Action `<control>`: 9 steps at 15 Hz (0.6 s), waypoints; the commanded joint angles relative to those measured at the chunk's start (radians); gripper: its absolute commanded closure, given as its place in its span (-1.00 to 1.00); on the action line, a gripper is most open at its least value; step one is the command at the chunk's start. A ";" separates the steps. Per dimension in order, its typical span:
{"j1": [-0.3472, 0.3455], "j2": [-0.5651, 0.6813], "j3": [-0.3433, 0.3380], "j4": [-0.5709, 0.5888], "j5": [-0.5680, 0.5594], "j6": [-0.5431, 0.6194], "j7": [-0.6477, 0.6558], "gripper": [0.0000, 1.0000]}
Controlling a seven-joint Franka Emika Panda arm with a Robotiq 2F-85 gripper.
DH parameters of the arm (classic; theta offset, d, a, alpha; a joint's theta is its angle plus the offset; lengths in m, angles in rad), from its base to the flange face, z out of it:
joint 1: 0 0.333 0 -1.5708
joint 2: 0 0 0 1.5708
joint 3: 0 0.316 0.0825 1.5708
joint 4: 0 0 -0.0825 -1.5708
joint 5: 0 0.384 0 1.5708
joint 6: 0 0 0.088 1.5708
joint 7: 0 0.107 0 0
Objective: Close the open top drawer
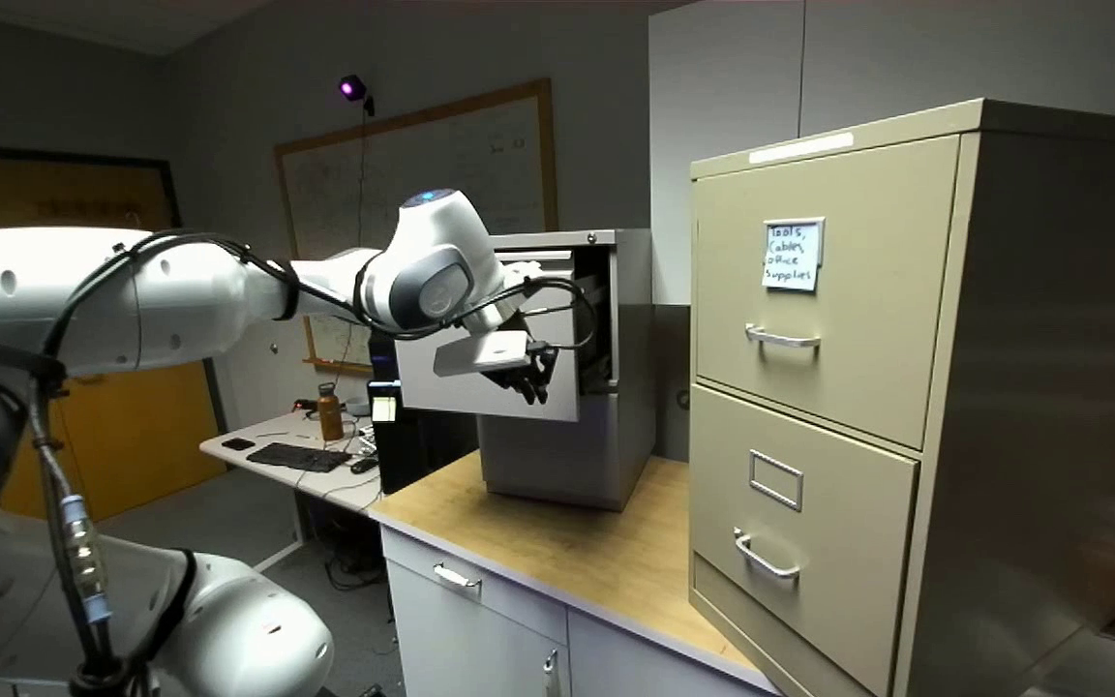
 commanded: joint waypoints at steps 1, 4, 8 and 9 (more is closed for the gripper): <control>0.038 -0.053 0.009 -0.027 0.064 0.113 0.050 0.92; 0.069 -0.065 0.021 -0.053 0.103 0.216 0.076 0.87; 0.114 -0.050 0.038 -0.068 0.140 0.330 0.106 0.83; 0.124 -0.045 0.042 -0.067 0.145 0.347 0.114 0.82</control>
